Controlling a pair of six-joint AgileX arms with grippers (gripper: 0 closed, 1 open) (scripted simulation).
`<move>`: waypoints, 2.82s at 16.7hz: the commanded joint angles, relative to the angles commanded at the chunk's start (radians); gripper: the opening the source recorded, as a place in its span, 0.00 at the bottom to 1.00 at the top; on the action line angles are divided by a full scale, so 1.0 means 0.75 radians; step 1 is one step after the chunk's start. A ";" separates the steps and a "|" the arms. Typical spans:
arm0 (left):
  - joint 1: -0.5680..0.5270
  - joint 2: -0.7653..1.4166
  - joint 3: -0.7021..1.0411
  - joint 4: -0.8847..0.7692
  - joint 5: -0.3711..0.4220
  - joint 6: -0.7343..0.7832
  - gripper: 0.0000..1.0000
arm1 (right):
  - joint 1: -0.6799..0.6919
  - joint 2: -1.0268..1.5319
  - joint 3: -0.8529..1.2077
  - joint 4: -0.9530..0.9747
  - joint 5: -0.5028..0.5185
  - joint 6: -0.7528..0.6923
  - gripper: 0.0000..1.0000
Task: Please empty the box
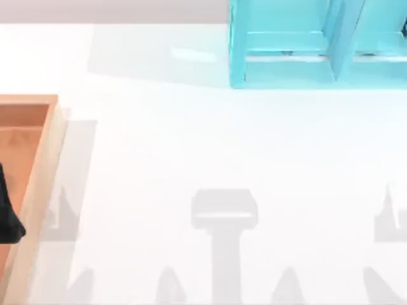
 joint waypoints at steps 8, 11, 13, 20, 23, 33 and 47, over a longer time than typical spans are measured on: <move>0.072 0.290 0.244 -0.243 0.000 0.075 1.00 | 0.000 0.000 0.000 0.000 0.000 0.000 1.00; 0.140 0.606 0.484 -0.479 -0.001 0.147 1.00 | 0.000 0.000 0.000 0.000 0.000 0.000 1.00; 0.191 0.839 0.658 -0.651 -0.001 0.200 1.00 | 0.000 0.000 0.000 0.000 0.000 0.000 1.00; 0.365 1.594 1.257 -1.243 -0.002 0.382 1.00 | 0.000 0.000 0.000 0.000 0.000 0.000 1.00; 0.423 1.850 1.458 -1.442 -0.002 0.443 1.00 | 0.000 0.000 0.000 0.000 0.000 0.000 1.00; 0.483 2.110 1.665 -1.646 -0.003 0.506 1.00 | 0.000 0.000 0.000 0.000 0.000 0.000 1.00; 0.489 2.262 1.282 -1.111 -0.003 0.515 1.00 | 0.000 0.000 0.000 0.000 0.000 0.000 1.00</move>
